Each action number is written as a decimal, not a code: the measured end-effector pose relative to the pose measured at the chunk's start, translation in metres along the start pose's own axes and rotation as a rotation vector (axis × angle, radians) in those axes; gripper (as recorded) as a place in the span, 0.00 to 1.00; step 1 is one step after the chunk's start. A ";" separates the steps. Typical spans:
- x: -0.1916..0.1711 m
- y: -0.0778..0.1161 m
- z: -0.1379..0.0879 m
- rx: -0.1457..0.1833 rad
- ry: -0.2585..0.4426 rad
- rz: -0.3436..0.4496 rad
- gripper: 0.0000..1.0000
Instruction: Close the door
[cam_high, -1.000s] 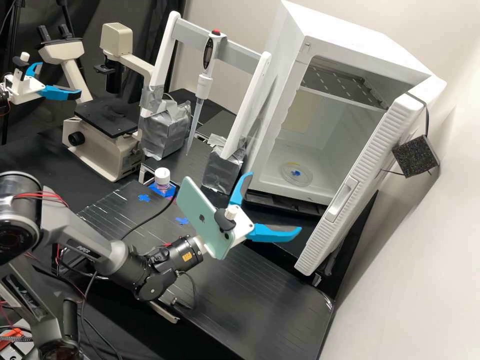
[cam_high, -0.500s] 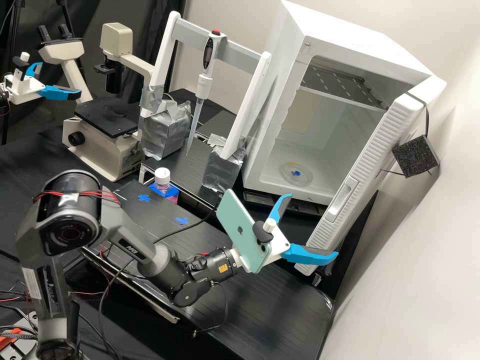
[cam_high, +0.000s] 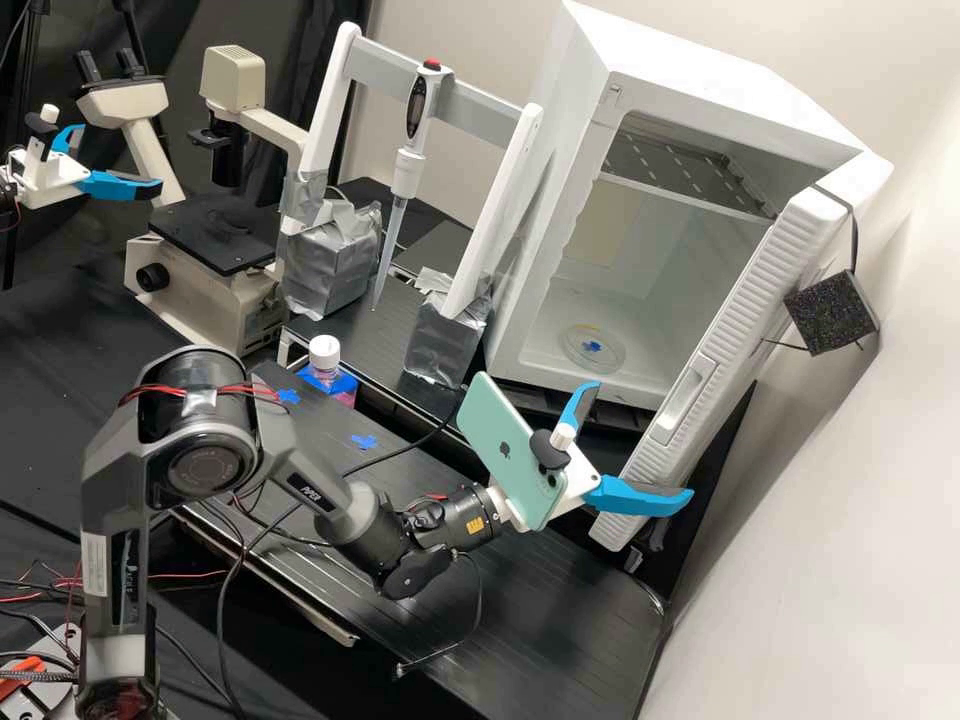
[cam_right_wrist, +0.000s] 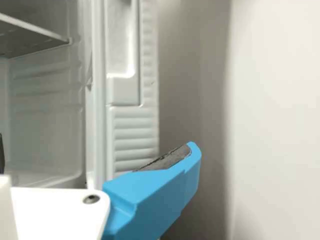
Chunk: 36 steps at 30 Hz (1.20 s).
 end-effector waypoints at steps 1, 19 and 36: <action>0.001 -0.001 0.001 0.002 -0.001 -0.004 1.00; -0.018 -0.013 -0.027 0.092 0.043 -0.069 1.00; -0.041 -0.064 -0.085 0.168 0.245 -0.328 1.00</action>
